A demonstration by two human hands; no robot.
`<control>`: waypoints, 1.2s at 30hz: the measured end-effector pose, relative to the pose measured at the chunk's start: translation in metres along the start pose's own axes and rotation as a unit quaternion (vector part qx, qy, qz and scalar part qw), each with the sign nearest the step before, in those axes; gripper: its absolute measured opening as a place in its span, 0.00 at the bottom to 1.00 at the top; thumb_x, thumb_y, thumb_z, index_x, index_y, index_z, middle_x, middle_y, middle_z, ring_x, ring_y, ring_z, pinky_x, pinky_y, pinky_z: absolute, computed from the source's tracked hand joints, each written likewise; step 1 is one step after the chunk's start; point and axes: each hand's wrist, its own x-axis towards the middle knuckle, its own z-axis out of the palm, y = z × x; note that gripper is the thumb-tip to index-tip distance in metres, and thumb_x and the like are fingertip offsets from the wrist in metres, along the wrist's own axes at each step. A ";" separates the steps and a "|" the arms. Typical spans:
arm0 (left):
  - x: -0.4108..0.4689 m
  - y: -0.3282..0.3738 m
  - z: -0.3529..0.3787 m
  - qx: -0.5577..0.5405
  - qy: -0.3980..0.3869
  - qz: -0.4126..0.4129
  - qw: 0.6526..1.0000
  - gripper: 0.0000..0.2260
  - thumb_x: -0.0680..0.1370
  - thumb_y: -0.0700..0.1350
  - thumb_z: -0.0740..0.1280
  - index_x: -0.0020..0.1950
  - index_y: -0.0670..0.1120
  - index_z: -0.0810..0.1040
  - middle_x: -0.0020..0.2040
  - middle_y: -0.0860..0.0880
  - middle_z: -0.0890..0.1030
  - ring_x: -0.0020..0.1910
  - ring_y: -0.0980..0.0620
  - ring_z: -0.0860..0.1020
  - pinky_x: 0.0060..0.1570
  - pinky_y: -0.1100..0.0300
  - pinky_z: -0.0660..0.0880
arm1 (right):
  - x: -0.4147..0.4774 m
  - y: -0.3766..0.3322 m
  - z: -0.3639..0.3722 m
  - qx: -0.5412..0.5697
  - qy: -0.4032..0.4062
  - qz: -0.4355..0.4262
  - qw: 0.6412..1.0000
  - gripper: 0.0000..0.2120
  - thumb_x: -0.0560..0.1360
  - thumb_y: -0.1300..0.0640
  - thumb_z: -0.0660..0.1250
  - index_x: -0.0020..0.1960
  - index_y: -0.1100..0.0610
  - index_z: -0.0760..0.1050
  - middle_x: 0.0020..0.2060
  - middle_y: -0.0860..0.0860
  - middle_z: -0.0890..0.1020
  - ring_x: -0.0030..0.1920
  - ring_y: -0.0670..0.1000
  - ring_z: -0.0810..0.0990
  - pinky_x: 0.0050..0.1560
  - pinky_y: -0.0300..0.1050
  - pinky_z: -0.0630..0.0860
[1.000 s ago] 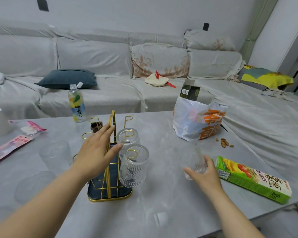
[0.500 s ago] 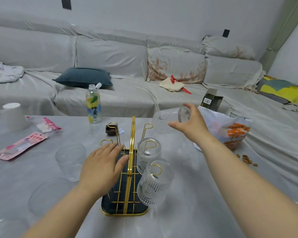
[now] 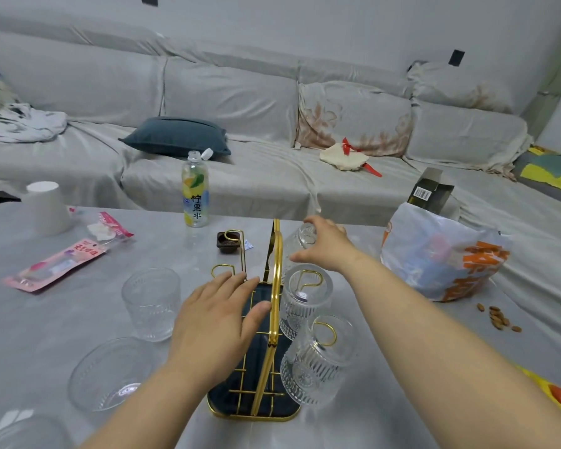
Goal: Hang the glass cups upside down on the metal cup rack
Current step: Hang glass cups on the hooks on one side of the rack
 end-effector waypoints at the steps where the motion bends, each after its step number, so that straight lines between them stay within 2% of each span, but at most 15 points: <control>1: 0.000 0.000 0.000 0.001 -0.001 0.004 1.000 0.30 0.70 0.61 0.39 0.70 0.55 0.57 0.73 0.54 0.61 0.73 0.55 0.54 0.71 0.57 0.52 | 0.001 0.000 0.002 0.005 -0.004 0.005 1.000 0.35 0.66 0.52 0.71 0.68 0.55 0.59 0.67 0.57 0.66 0.69 0.58 0.58 0.66 0.52 0.63; 4: 0.001 -0.001 0.001 -0.003 0.001 0.007 1.000 0.24 0.75 0.58 0.40 0.69 0.55 0.58 0.73 0.55 0.61 0.73 0.56 0.53 0.70 0.58 0.52 | 0.003 0.000 0.005 0.007 -0.007 0.011 1.000 0.31 0.68 0.51 0.69 0.67 0.55 0.61 0.67 0.57 0.66 0.68 0.58 0.60 0.65 0.53 0.64; 6: 0.001 -0.002 0.003 -0.003 0.003 0.009 1.000 0.20 0.78 0.55 0.44 0.69 0.55 0.58 0.73 0.55 0.62 0.73 0.56 0.53 0.70 0.59 0.52 | 0.005 0.000 0.006 -0.001 -0.008 0.012 1.000 0.30 0.69 0.50 0.68 0.67 0.55 0.61 0.67 0.57 0.66 0.68 0.58 0.60 0.66 0.54 0.63; 15: 0.001 -0.004 0.006 -0.011 0.022 0.017 1.000 0.20 0.78 0.54 0.44 0.68 0.54 0.62 0.70 0.55 0.67 0.72 0.56 0.56 0.69 0.59 0.55 | 0.001 0.007 0.006 0.047 0.026 0.038 0.998 0.27 0.69 0.54 0.67 0.64 0.56 0.63 0.65 0.57 0.69 0.65 0.58 0.66 0.61 0.52 0.68; 20: 0.001 -0.003 0.006 -0.019 0.036 0.021 0.999 0.24 0.75 0.55 0.42 0.67 0.53 0.65 0.69 0.54 0.69 0.72 0.54 0.58 0.69 0.57 0.57 | -0.003 0.013 0.002 0.068 0.021 0.062 0.995 0.25 0.71 0.51 0.66 0.64 0.56 0.63 0.65 0.57 0.68 0.64 0.58 0.67 0.61 0.52 0.68; 25: -0.001 -0.005 0.007 -0.039 0.056 0.033 0.997 0.17 0.79 0.50 0.50 0.65 0.52 0.67 0.68 0.53 0.71 0.71 0.54 0.61 0.68 0.57 0.58 | -0.014 0.009 -0.005 0.071 0.046 0.054 0.995 0.23 0.72 0.52 0.64 0.65 0.57 0.63 0.66 0.57 0.67 0.65 0.57 0.68 0.62 0.51 0.67; 29: -0.011 -0.005 0.000 -0.118 0.074 0.034 0.990 0.14 0.78 0.47 0.54 0.62 0.51 0.72 0.65 0.52 0.74 0.68 0.55 0.65 0.66 0.59 0.59 | -0.038 -0.004 -0.013 0.081 0.082 0.022 0.993 0.20 0.73 0.54 0.62 0.63 0.57 0.66 0.64 0.57 0.69 0.65 0.56 0.66 0.63 0.51 0.65; 32: -0.029 -0.008 -0.007 -0.165 0.090 0.014 0.982 0.13 0.77 0.45 0.58 0.61 0.49 0.73 0.65 0.50 0.74 0.67 0.54 0.66 0.65 0.60 0.60 | -0.066 -0.022 -0.011 0.116 0.096 -0.021 0.988 0.18 0.73 0.54 0.62 0.62 0.56 0.67 0.63 0.54 0.71 0.64 0.53 0.67 0.59 0.46 0.66; 34: -0.047 -0.014 -0.012 -0.174 0.099 -0.005 0.980 0.14 0.77 0.45 0.59 0.61 0.50 0.72 0.65 0.51 0.73 0.67 0.54 0.65 0.65 0.60 0.60 | -0.088 -0.037 -0.003 0.148 0.091 -0.049 0.984 0.20 0.72 0.52 0.63 0.62 0.54 0.67 0.63 0.52 0.70 0.64 0.51 0.66 0.57 0.43 0.64; 36: -0.069 -0.021 -0.016 -0.171 0.113 -0.021 0.979 0.14 0.76 0.45 0.60 0.61 0.50 0.72 0.65 0.52 0.73 0.67 0.55 0.66 0.65 0.60 0.61 | -0.107 -0.052 0.009 0.156 0.071 -0.071 0.983 0.25 0.71 0.49 0.64 0.66 0.53 0.63 0.67 0.52 0.67 0.67 0.51 0.64 0.62 0.45 0.63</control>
